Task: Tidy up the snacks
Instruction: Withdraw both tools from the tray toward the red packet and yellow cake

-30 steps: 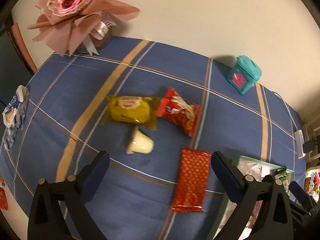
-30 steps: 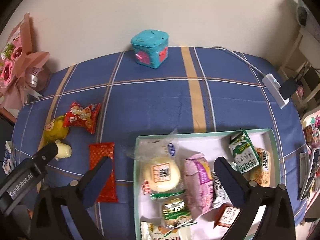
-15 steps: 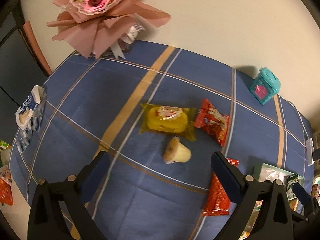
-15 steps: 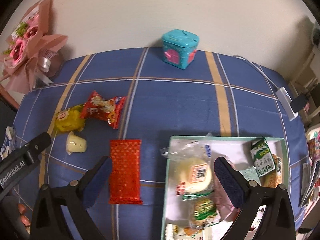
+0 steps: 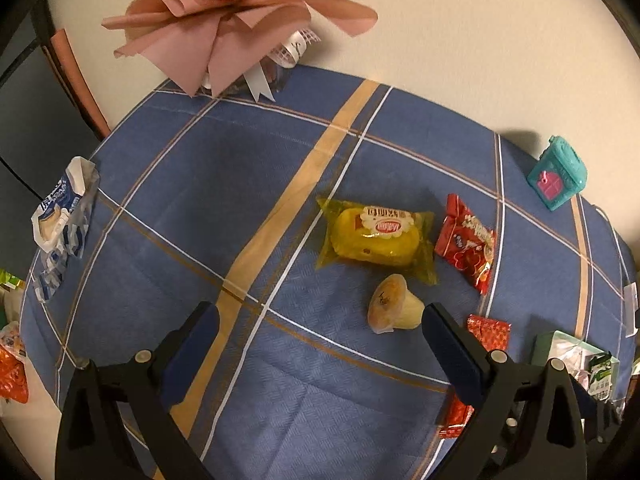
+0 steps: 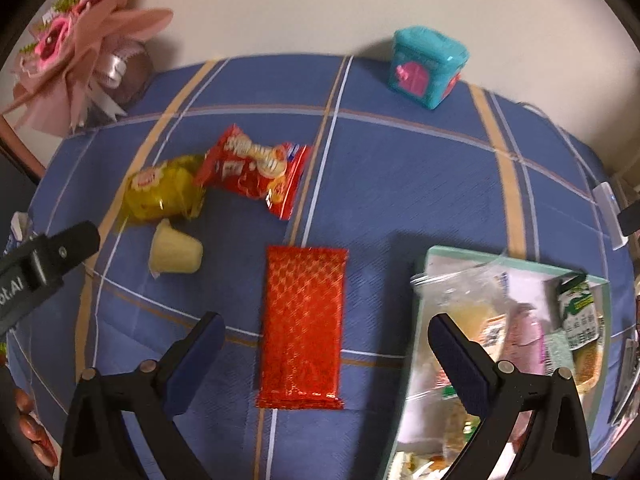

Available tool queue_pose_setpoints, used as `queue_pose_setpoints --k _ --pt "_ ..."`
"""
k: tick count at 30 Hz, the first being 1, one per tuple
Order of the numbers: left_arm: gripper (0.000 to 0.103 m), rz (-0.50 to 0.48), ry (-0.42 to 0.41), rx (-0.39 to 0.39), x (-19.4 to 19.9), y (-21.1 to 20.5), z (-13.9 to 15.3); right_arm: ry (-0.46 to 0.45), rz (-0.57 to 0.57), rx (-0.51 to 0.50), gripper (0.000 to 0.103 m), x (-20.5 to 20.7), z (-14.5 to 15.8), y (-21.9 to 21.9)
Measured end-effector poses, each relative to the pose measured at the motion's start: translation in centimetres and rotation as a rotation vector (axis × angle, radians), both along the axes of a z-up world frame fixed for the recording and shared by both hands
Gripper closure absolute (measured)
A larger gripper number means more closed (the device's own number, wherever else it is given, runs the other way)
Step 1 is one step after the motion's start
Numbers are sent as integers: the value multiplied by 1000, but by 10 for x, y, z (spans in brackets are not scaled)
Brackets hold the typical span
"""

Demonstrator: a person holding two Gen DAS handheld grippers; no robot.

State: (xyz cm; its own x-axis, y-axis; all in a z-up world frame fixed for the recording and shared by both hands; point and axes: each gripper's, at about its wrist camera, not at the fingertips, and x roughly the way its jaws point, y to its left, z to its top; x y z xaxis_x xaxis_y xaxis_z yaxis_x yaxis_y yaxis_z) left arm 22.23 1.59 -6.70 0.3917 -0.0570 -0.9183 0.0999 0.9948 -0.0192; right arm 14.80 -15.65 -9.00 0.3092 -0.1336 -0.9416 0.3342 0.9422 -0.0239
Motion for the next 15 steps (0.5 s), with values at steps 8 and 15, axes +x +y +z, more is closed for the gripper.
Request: queue_pose_setpoints --k 8,15 --pt "2 -50 49 18 3 -16 -22 62 12 11 0 7 -32 8" --pt "2 -76 76 24 4 -25 -30 85 11 13 0 11 -46 11"
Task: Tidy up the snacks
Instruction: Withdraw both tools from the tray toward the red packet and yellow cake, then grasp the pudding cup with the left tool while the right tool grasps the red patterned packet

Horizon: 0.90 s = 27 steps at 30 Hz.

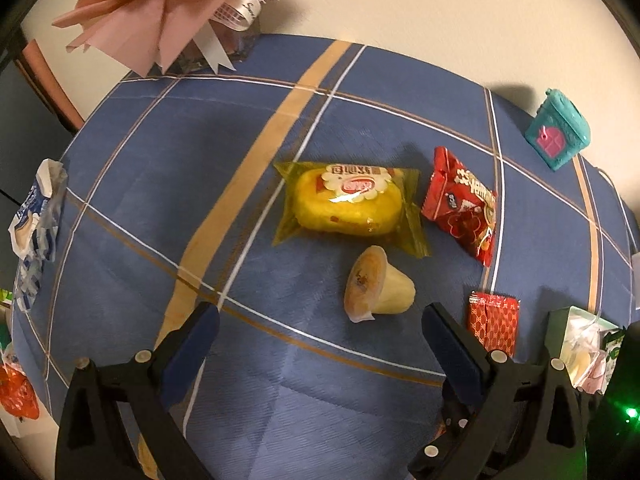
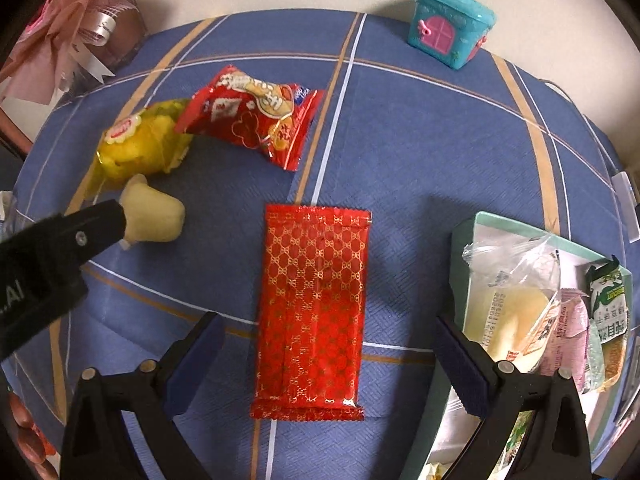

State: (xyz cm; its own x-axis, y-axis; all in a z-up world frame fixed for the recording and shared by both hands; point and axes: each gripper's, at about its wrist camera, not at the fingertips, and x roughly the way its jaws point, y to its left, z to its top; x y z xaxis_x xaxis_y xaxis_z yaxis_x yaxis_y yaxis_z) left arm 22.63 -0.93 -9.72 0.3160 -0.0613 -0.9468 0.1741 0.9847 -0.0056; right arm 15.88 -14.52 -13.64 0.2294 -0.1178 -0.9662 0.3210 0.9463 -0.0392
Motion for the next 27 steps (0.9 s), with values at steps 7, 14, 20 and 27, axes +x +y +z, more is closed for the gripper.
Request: queue_pose_setpoints --k 7,14,20,27 --pt "2 -3 10 -7 2 0 -2 4 2 4 0 3 -6 -4" --pt "2 -10 8 -16 3 -2 -4 -4 6 -6 0 0 -9 -8" --pt "2 -26 14 -28 3 -7 -7 -23 -12 -9 3 1 -2 -13" --pt "2 -47 8 -40 4 -14 -13 -47 -22 -50 22 0 6 -25"
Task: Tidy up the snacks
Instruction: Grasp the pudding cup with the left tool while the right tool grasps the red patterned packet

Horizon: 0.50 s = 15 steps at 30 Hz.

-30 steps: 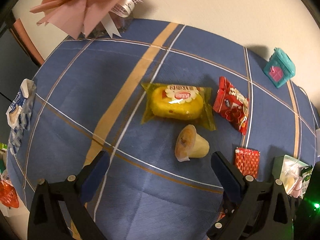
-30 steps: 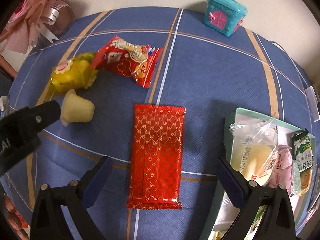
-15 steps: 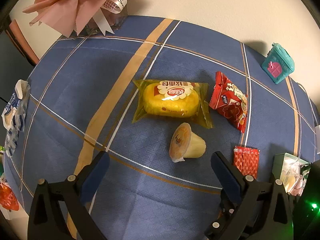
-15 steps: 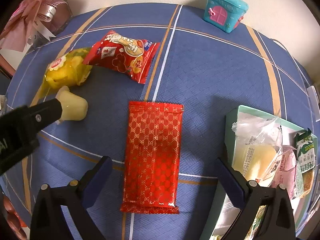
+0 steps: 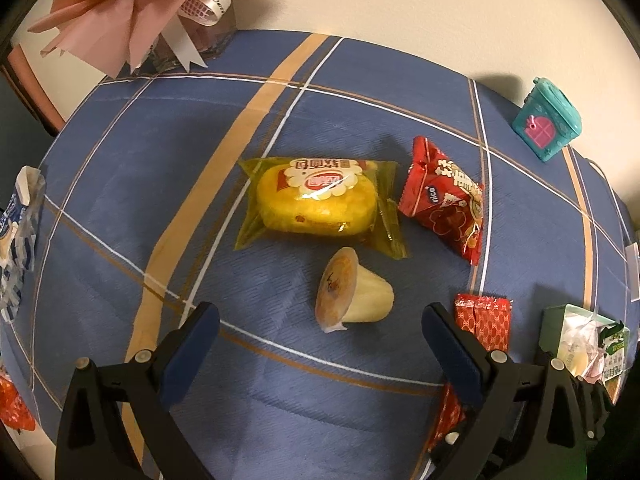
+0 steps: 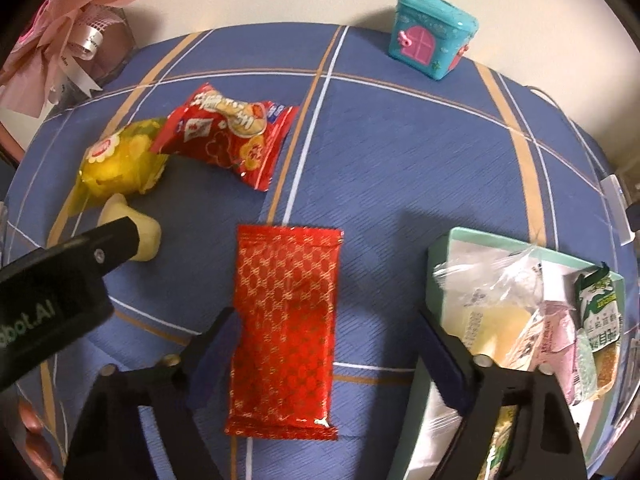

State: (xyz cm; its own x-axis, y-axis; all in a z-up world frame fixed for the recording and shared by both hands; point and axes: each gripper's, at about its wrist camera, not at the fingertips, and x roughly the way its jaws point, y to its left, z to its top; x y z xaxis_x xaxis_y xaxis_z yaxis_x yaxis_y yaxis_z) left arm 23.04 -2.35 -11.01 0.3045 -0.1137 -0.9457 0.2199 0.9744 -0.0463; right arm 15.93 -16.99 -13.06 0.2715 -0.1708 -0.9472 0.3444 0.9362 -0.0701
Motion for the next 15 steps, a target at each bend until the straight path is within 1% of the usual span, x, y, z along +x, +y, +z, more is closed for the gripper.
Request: queue_pose_setpoints --k 1,3,6,9,12,15 --pt "2 -3 -3 -2 0 -1 -1 -6 -7 7 24 0 2 -3" --pt "2 -11 -12 -4 0 -4 -2 -14 -18 17 33 -1 4 -9" --pt "2 -17 -11 -11 -1 -7 -5 -16 -34 9 43 -2 7 -17" --pt "4 -31 -10 -15 -2 -10 -9 -22 -43 28 44 -3 10 -24" --pt "11 -45 -18 -4 -3 -13 -11 -32 -47 47 43 -4 13 -33" --pt "11 -52 -21 -13 -3 -14 -14 -43 -38 79 43 -3 17 -33"
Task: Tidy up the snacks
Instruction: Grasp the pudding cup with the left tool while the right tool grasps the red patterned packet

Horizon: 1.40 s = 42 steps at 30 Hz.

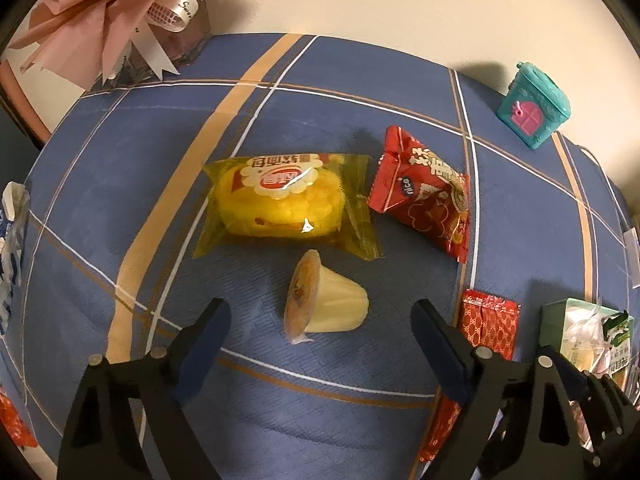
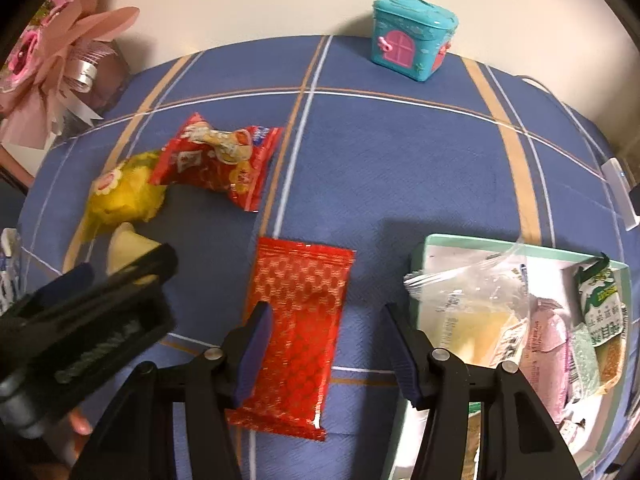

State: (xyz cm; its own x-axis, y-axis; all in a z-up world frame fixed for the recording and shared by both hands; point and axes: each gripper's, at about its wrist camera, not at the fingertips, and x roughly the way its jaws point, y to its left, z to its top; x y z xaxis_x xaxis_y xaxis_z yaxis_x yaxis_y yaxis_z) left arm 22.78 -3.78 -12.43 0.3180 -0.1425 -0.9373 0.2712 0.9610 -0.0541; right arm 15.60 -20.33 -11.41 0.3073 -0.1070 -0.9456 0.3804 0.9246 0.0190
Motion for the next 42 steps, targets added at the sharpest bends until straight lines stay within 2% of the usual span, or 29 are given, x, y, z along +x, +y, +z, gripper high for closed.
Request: queue_pose_setpoints --k 3,6,12,15,19,23,26,34,42 --pt "13 -3 3 -10 1 -1 -4 13 -1 12 43 1 -4 -1" --pt "21 -9 -2 -14 1 -3 -8 25 -5 10 43 -1 -6 0" --pt "23 -8 0 -17 1 -7 -14 27 -19 37 39 -3 -6 -6" --pt "33 -4 2 -21 0 -8 -16 24 -23 59 35 -10 -6 -3" --pt "40 -13 1 -23 0 -9 -17 29 -16 59 31 -5 -14 6" --pt "44 -16 -3 -6 0 -9 -18 41 -5 54 29 -4 -21 18" --pt "55 8 -7 -1 2 -7 -18 53 11 25 29 -2 -26 26" --pt "55 10 -1 -11 3 -4 -17 58 21 -20 25 6 -34 48" --pt "55 42 41 -24 4 2 -13 38 7 -27 24 -1 -34 39"
